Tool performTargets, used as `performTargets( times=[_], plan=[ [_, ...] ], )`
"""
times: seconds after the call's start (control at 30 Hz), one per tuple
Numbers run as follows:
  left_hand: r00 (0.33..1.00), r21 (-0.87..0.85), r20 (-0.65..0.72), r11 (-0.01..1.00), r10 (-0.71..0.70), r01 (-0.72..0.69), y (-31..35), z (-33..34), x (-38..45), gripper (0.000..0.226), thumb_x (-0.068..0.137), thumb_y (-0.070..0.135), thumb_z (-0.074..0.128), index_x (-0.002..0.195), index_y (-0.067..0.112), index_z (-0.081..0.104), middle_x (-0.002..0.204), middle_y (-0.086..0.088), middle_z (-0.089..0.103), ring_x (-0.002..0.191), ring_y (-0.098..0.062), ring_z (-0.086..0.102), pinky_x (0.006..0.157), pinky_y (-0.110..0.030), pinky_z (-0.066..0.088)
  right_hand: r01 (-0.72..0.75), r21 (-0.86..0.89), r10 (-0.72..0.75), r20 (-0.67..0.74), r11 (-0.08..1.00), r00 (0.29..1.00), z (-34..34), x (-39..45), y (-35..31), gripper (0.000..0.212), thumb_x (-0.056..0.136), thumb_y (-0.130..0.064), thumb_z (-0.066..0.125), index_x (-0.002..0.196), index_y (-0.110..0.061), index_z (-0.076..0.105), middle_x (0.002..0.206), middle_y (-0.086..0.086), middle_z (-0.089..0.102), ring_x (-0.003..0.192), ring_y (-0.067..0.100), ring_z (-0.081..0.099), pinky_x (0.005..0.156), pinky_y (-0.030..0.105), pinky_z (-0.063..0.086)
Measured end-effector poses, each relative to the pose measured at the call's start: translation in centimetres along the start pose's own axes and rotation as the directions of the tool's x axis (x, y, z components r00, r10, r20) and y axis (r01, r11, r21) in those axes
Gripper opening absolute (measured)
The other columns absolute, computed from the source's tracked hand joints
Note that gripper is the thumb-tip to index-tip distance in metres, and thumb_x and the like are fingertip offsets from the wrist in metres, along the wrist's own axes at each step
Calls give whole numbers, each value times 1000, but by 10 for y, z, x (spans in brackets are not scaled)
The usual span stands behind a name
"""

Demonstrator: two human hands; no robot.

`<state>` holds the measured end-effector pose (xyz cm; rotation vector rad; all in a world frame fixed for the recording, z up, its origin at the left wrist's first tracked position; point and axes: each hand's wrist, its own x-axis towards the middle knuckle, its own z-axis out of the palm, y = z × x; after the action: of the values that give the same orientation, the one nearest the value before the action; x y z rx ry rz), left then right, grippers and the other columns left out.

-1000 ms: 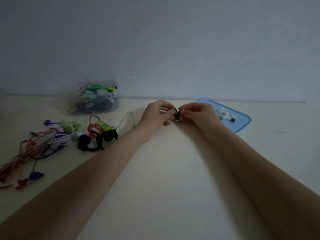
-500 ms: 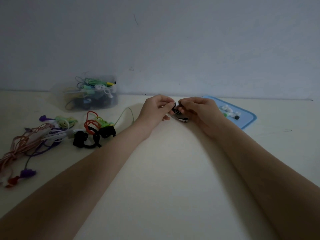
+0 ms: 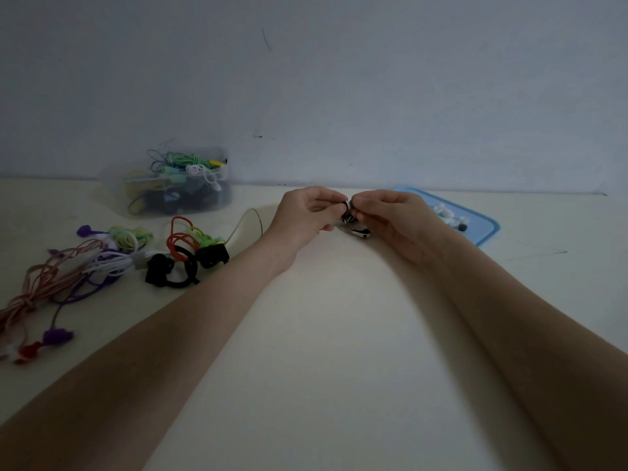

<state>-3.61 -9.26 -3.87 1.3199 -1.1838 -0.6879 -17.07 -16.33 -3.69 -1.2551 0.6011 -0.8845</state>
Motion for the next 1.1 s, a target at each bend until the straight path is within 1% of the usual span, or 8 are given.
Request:
performTargets(
  times=[0.1, 0.2, 0.33, 0.53, 0.7, 0.8, 1.0, 1.1],
  plan=[
    [1000, -4, 15, 1000, 5, -5, -1, 0, 1, 15, 83, -1, 64, 96, 6, 63, 80, 1, 63, 55, 7, 56, 53, -7, 42, 11, 8, -11, -1, 1000, 1000, 0, 0, 0, 10, 84, 3, 59, 77, 0, 65, 62, 6, 63, 60, 11, 62, 64, 16, 53],
    [1000, -1, -1, 1000, 11, -11, -4, 0, 3, 13, 84, -1, 63, 94, 7, 63, 79, 2, 62, 57, 7, 57, 54, -8, 43, 15, 5, -15, 3, 1000, 1000, 0, 0, 0, 7, 84, 4, 59, 79, 1, 65, 65, 6, 64, 63, 11, 62, 67, 15, 53],
    [1000, 5, -19, 1000, 15, -15, -5, -1, 3, 11, 84, 1, 64, 93, 7, 65, 77, 2, 63, 56, 8, 57, 54, -7, 42, 11, 0, -11, 3, 1000, 1000, -1, 1, 1, 8, 83, 5, 59, 82, 1, 65, 74, 8, 67, 67, 10, 63, 67, 14, 52],
    [999, -3, -44, 1000, 14, -15, -5, -3, 3, 9, 83, 3, 65, 90, 8, 66, 75, 0, 63, 54, 7, 56, 54, -6, 41, 19, 7, -19, -2, 1000, 1000, -2, 3, 3, 9, 84, 6, 58, 84, 2, 66, 80, 10, 67, 72, 12, 65, 69, 14, 53],
    [999, -23, -44, 1000, 16, -17, -6, -3, 2, 14, 81, -3, 65, 94, 2, 67, 75, 0, 64, 55, 7, 58, 55, -5, 41, 14, -6, -14, -10, 1000, 1000, 0, 3, 2, 9, 82, 7, 59, 81, 1, 66, 76, 9, 68, 69, 12, 66, 68, 15, 53],
    [998, -33, -36, 998, 47, -48, -6, -4, 2, 15, 81, -4, 65, 93, 4, 68, 79, -1, 66, 62, 5, 61, 61, -7, 44, -17, 26, 17, -8, 1000, 1000, 1, 1, 1, 10, 83, 8, 57, 80, 2, 65, 72, 7, 70, 67, 10, 67, 66, 13, 53],
    [995, -26, -29, 995, 95, -96, -3, -4, -1, 20, 82, -6, 63, 96, 7, 67, 79, 1, 66, 63, 5, 62, 65, -9, 48, -124, 126, 124, 2, 984, 992, 4, -1, -3, 9, 86, 7, 55, 88, 5, 64, 85, 12, 67, 68, 9, 68, 64, 12, 53],
    [997, -57, -22, 996, 71, -72, -5, -5, -1, 18, 83, -5, 62, 98, 4, 68, 78, -1, 67, 66, 0, 62, 71, -12, 51, -171, 189, 171, 20, 967, 985, 6, -2, -5, 12, 88, 6, 52, 85, 4, 63, 79, 9, 67, 64, 7, 68, 60, 10, 52]
  ],
)
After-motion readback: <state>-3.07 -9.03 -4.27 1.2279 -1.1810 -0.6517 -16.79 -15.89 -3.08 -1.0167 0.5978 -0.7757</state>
